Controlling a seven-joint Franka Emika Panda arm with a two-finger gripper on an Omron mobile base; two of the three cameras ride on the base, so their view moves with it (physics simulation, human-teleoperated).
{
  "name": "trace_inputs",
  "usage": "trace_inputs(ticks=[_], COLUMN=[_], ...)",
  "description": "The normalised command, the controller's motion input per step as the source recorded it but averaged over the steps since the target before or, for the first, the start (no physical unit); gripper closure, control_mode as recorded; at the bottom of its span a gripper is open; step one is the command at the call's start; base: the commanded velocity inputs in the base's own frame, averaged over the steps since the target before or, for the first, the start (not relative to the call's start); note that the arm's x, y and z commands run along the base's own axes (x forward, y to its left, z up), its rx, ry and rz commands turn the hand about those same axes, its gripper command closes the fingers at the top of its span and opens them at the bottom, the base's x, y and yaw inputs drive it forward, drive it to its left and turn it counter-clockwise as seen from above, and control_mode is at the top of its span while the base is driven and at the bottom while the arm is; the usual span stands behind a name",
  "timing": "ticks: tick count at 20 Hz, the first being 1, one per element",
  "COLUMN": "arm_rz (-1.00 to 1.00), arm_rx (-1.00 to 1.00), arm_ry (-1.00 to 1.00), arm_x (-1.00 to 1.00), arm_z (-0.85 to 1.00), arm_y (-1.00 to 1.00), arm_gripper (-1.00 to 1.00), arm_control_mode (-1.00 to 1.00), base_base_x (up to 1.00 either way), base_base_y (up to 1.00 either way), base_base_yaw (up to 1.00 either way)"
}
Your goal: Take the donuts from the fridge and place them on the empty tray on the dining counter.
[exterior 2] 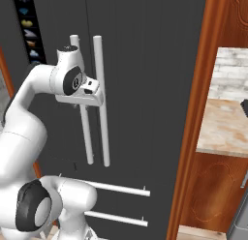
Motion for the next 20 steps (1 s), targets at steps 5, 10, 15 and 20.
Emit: trace_inputs(ticks=[5,10,15,20], arm_rz=[0.00,-0.02,-0.02,-0.03], arm_rx=[0.00,0.00,0.00,0.00], arm_ry=[0.00,-0.11,-0.17,-0.24], arm_x=[-0.02,-0.63,-0.64,-0.62], arm_z=[0.00,0.00,-0.03,-0.07], arm_y=[0.00,-0.17,-0.14,-0.05], arm_gripper=[-1.00,-1.00,-1.00,-1.00], arm_control_mode=[-1.00,-1.00,-1.00,-1.00], base_base_x=[0.00,0.00,0.00,0.00], base_base_y=[0.00,0.00,0.00,0.00], base_base_yaw=[0.00,0.00,0.00,0.00])
